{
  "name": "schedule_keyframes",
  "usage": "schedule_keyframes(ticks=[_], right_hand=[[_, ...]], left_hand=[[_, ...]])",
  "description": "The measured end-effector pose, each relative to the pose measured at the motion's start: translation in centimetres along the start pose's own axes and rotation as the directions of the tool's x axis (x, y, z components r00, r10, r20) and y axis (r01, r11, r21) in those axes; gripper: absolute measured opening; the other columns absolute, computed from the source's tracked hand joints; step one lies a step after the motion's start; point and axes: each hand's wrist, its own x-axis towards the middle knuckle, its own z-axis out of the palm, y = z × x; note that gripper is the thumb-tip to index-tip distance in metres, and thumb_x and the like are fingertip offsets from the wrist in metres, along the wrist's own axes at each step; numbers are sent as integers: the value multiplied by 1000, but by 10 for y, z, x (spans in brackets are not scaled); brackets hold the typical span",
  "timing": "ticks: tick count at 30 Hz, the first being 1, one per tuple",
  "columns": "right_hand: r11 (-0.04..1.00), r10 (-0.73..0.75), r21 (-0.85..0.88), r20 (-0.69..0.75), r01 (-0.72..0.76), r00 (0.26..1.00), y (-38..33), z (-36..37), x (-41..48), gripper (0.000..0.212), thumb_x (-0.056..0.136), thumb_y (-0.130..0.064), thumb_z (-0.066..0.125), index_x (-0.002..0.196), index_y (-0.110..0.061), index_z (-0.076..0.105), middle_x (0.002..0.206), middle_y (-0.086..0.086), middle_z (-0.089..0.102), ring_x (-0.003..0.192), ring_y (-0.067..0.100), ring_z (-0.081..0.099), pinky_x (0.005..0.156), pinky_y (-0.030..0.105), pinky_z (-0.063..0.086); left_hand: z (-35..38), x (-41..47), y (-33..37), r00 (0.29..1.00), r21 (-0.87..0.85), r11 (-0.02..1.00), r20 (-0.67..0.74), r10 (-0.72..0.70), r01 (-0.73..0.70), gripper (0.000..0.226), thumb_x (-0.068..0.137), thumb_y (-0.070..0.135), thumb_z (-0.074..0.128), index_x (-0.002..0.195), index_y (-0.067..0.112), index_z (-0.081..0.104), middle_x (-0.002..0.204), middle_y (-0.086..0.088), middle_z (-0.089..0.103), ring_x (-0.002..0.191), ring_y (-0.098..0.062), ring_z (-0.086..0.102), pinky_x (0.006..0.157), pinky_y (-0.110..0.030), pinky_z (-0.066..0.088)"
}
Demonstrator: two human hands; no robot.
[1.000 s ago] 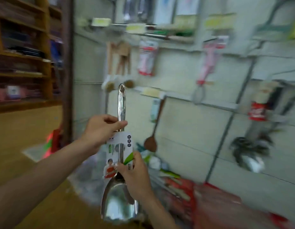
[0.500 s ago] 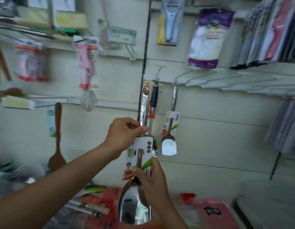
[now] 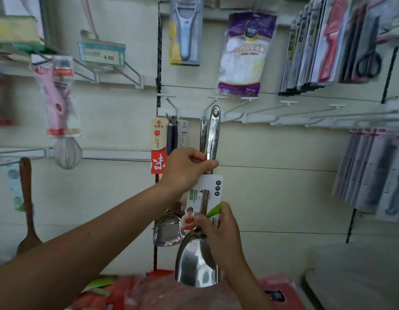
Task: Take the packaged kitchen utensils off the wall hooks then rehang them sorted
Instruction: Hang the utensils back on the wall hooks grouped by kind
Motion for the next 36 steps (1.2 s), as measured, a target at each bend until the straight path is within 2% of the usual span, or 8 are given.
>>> schedule_keyframes(ticks=[8,11,17,20,25,28,33,36], right_hand=[[999,14,-48,-10,-15,1000,13,-2,16,25,91,-20,71,91,-10,48,77,1,61,68,6,64,60,23,55],[999,29,-33,1,-29,1000,17,0,18,25,90,-22,72,90,-16,47,82,-1,65,80,8,69,68,30,60],[999,37,-33,30,-36,999,22,-2,20,25,90,-23,72,90,-20,47,84,-12,69,84,6,71,67,27,60],[998,44,-47,46,-42,998,22,-7,20,27,90,-26,72,91,-17,47,87,2,69,81,20,72,67,40,62],[999,29,-22,100,-27,995,21,-16,18,25,91,-20,70,90,-12,47,72,-19,65,66,2,66,58,20,54],[998,20,51,111,-26,994,22,-16,22,20,91,-18,71,93,-14,51,86,-6,71,79,13,72,66,32,61],[996,-1,90,134,-11,991,27,-8,28,20,90,-22,72,89,-21,52,85,7,69,83,26,72,73,44,61],[999,19,29,109,-22,994,44,-3,51,22,91,-23,71,86,-22,50,85,4,68,83,19,71,73,39,61]], left_hand=[[8,11,-10,1000,-19,1000,-20,-7,7,24,76,33,83,84,16,68,86,-7,72,83,-24,70,72,-35,58],[6,11,-13,1000,-21,1000,-17,9,-10,24,76,33,82,85,15,69,85,-6,73,81,-22,71,76,-41,60],[9,9,-16,1000,-19,1000,-11,25,-25,24,78,34,80,89,16,69,83,-2,72,74,-15,71,64,-26,58],[9,8,-18,1000,-60,998,-15,23,-24,22,78,33,80,86,16,68,80,-2,71,75,-19,71,66,-30,58],[10,8,-22,1000,-110,994,-4,9,-9,23,76,32,81,86,15,69,84,-6,72,78,-20,71,68,-29,59],[12,17,-22,1000,-88,996,-8,6,-7,25,75,34,82,86,15,68,86,-8,72,79,-21,71,71,-33,59],[15,35,-33,999,-56,997,-9,-50,49,20,78,33,80,81,17,68,80,-2,71,67,-15,70,60,-24,57],[22,54,-42,999,-6,999,-28,-44,44,20,80,31,79,84,15,69,81,-1,70,70,-13,69,59,-22,54]])
